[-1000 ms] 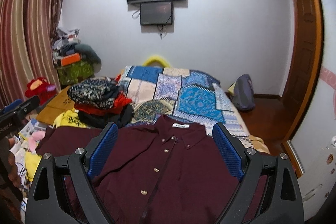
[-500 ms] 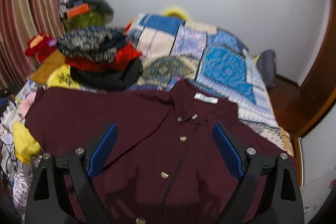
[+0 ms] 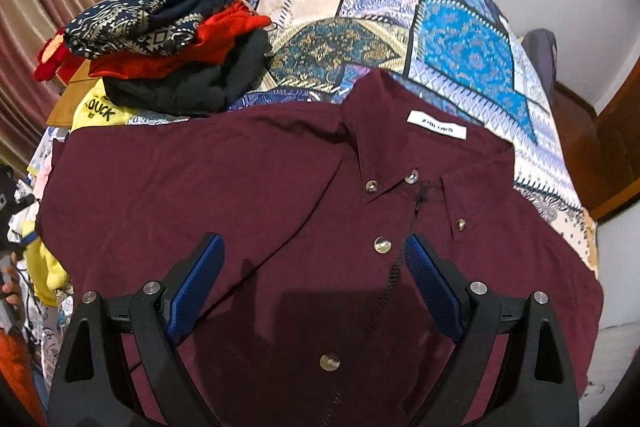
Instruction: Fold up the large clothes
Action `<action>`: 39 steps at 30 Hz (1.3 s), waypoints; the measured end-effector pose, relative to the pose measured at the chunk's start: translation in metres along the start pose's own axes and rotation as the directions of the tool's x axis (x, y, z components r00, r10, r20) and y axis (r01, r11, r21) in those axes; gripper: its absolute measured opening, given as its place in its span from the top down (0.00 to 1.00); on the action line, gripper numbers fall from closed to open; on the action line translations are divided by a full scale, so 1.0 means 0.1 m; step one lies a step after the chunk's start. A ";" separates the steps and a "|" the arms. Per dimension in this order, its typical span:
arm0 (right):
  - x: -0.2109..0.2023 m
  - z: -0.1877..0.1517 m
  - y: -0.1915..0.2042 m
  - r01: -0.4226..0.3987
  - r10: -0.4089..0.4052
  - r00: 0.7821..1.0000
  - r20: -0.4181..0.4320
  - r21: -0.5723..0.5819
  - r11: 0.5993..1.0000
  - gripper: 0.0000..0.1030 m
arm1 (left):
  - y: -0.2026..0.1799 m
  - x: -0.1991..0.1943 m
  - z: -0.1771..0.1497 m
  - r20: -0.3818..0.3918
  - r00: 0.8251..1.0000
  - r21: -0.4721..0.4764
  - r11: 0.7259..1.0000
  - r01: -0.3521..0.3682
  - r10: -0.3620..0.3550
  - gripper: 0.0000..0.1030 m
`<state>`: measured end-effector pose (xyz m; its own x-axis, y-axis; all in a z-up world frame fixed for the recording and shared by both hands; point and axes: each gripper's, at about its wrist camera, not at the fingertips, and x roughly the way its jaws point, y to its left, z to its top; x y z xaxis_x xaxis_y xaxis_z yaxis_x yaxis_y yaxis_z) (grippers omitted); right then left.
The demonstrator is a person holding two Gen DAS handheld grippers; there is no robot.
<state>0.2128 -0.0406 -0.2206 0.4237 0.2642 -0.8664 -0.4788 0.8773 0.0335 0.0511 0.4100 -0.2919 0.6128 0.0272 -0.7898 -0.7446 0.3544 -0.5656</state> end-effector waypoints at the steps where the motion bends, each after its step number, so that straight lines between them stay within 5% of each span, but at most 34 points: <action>1: 0.02 -0.01 -0.01 -0.003 0.003 1.000 -0.006 0.008 1.000 0.13 | 0.06 0.05 0.01 -0.012 1.000 -0.026 1.000 0.015 -0.015 0.15; 3: 0.06 -0.01 0.00 -0.002 0.002 1.000 -0.016 0.015 1.000 0.13 | 0.12 0.15 0.02 -0.037 0.999 -0.050 0.998 0.029 -0.031 0.21; 7: 0.09 -0.02 0.01 0.003 -0.002 0.999 -0.032 0.018 1.000 0.13 | 0.14 0.18 0.04 -0.013 0.999 -0.057 0.997 -0.044 0.043 0.53; 12: 0.07 -0.03 0.02 0.004 -0.004 1.000 -0.026 0.016 1.000 0.13 | -0.10 0.07 0.02 0.078 0.982 0.070 0.982 -0.177 0.172 0.77; 15: 0.02 -0.04 0.03 0.002 -0.002 1.000 -0.008 0.012 1.000 0.13 | -0.28 -0.08 -0.03 0.154 0.960 0.157 0.954 -0.256 0.232 0.87; 20: -0.08 -0.08 0.04 -0.015 0.014 1.000 0.022 0.002 1.000 0.13 | -0.64 -0.37 -0.11 0.279 0.934 0.273 0.914 -0.301 0.224 0.92; 27: -0.33 -0.10 -0.08 -0.028 0.026 0.995 0.093 0.022 0.999 0.13 | -1.46 -0.70 -0.19 0.312 0.950 0.442 0.882 -0.166 0.023 0.95; 30: -0.46 -0.13 -0.19 -0.022 0.017 0.991 0.130 0.041 0.999 0.13 | -1.91 -0.78 -0.33 0.292 0.954 0.531 0.842 -0.098 -0.074 0.96; 34: -0.59 -0.20 -0.33 0.000 -0.011 0.987 0.160 0.067 0.998 0.13 | -2.56 -0.88 -0.67 0.238 0.948 0.661 0.751 0.001 -0.210 0.97; 39: -0.68 -0.32 -0.51 0.013 -0.030 0.985 0.172 0.104 0.995 0.13 | -3.20 -0.80 -1.19 0.063 0.947 0.776 0.612 0.153 -0.316 0.97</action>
<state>0.1835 -0.1167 -0.1791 0.5641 0.3025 -0.7683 -0.3911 0.9174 0.0741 0.2089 0.1838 -0.0761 0.8322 -0.0273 -0.5538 -0.1571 0.9462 -0.2828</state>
